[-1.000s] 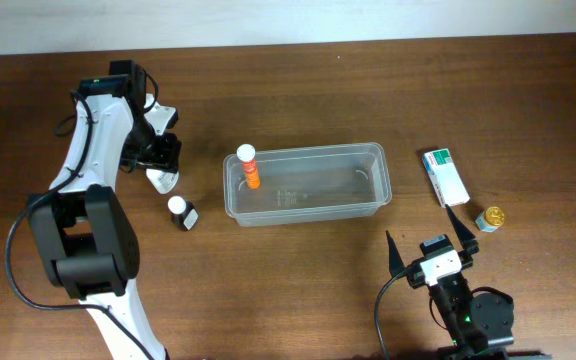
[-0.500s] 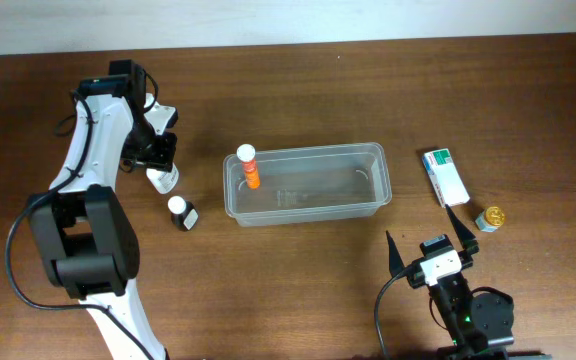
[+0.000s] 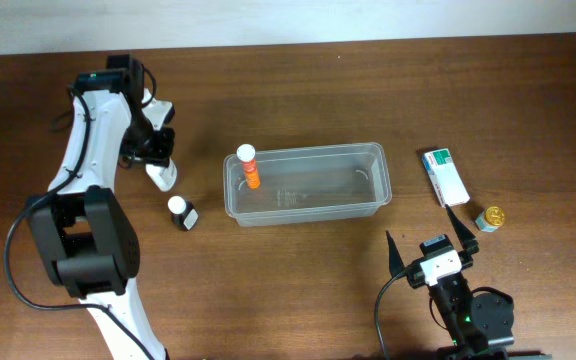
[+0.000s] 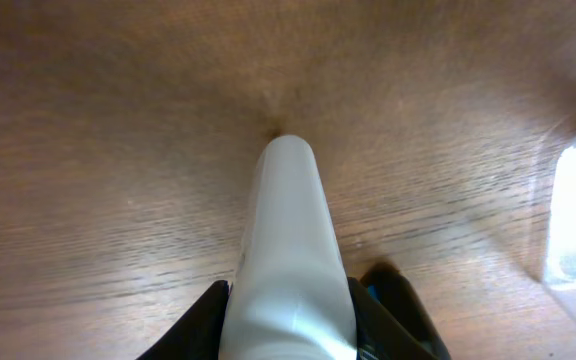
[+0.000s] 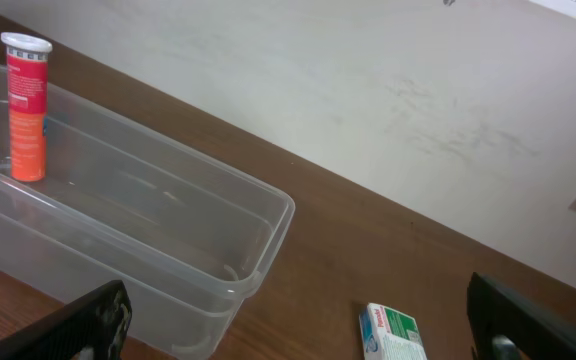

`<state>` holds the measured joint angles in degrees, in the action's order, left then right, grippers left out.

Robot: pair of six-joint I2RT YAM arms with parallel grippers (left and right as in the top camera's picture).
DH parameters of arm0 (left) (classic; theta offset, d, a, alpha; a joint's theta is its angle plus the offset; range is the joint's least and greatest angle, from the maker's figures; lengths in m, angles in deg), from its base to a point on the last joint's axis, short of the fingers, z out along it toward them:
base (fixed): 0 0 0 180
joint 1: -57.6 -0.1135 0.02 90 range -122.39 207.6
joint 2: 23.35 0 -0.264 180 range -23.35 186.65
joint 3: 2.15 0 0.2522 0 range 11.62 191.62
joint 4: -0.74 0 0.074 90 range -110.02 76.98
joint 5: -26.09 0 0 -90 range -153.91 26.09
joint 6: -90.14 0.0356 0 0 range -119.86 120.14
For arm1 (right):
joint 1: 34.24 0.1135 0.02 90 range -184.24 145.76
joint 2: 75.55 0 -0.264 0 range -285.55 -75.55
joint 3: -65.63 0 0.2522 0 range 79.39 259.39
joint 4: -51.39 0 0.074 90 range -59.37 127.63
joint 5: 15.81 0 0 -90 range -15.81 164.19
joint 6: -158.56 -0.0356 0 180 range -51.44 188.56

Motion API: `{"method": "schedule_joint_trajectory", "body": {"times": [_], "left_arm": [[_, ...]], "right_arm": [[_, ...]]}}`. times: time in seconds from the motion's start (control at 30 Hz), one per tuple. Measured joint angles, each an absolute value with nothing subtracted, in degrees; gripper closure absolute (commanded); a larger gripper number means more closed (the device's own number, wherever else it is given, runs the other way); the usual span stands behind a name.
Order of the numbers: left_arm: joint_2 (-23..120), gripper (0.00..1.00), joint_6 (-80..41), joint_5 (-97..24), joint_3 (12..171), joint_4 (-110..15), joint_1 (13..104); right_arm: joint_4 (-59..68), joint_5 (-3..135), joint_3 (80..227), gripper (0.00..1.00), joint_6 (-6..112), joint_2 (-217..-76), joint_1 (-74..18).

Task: Pack container
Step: 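Close the left gripper on the white spray bottle's nozzle, then lift the spray bottle and carry it over the container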

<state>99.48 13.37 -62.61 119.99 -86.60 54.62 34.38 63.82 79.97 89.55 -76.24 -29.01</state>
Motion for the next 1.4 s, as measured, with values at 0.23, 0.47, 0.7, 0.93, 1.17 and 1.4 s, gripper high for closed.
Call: {"method": "schedule_joint_trajectory", "body": {"times": [0.23, 0.47, 0.7, 0.93, 1.17, 1.4], "left_arm": [[99.33, 0.67, 9.16, -63.26, 132.56, -93.88, 54.64], [93.43, 0.67, 3.89, -63.88, 138.20, -99.87, 59.10], [82.98, 0.67, -0.88, -63.68, 138.72, -102.30, 68.83], [79.61, 0.67, -6.84, -63.70, 138.70, -105.38, 75.12], [79.61, 0.74, -14.71, -63.68, 132.69, -103.35, 80.59], [79.66, 0.73, -19.48, -65.19, 125.79, -97.64, 85.79]], "right_arm": [[34.38, 63.84, 79.97, 0.02, 89.57, -76.24, -29.01], [34.40, 63.84, 79.97, 0.02, 89.55, -76.24, -29.01], [34.38, 63.84, 79.97, 0.02, 89.53, -76.24, -29.01], [34.40, 63.84, 79.97, 0.02, 89.57, -76.24, -29.01], [34.38, 63.84, 79.97, 0.02, 89.59, -76.24, -29.01], [34.38, 63.84, 79.97, 0.02, 89.55, -76.24, -29.01]]}}
